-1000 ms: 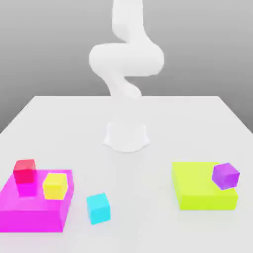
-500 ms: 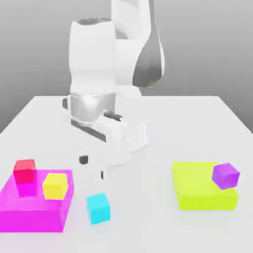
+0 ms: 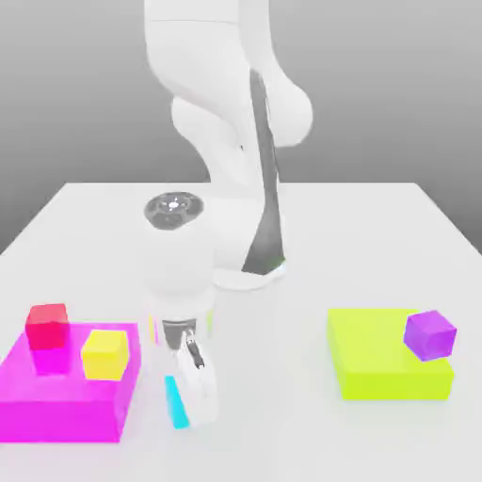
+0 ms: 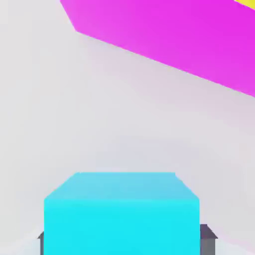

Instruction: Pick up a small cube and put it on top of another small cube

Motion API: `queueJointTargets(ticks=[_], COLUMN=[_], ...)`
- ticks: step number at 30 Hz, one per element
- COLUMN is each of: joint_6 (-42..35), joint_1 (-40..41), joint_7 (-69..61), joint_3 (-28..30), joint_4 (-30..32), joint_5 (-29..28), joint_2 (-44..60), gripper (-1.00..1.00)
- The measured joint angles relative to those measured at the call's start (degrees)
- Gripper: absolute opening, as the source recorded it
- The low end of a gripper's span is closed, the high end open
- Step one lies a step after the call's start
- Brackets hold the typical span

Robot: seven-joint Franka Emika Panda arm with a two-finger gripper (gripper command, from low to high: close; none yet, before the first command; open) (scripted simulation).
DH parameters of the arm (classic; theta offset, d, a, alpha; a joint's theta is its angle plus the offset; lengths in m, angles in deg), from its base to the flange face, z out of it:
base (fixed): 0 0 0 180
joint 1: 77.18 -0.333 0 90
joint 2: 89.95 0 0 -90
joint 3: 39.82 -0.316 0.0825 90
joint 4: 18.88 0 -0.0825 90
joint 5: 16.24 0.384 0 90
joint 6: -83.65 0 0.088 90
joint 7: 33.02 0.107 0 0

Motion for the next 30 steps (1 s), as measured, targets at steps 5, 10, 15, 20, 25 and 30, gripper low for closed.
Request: queueJointTargets(ticks=[5,10,15,20,25,30], joint_6=[-4.41,-11.56,-19.61,-28.98,-33.07,-25.24], joint_1=[0.68,0.76,5.10,10.82,16.25,16.40], joint_7=[-0.51,-4.53,-16.39,-25.09,-29.11,-30.35], joint_3=[-0.84,-2.29,1.02,6.99,12.47,13.15], joint_4=[0.95,1.44,-2.16,-5.26,-6.26,-4.61], joint_5=[0.68,2.73,3.39,1.70,0.17,1.71], joint_2=[-5.28,-14.31,-20.68,-26.14,-27.18,-20.61], gripper=[-1.00,-1.00,-1.00,-1.00,-1.00,1.00])
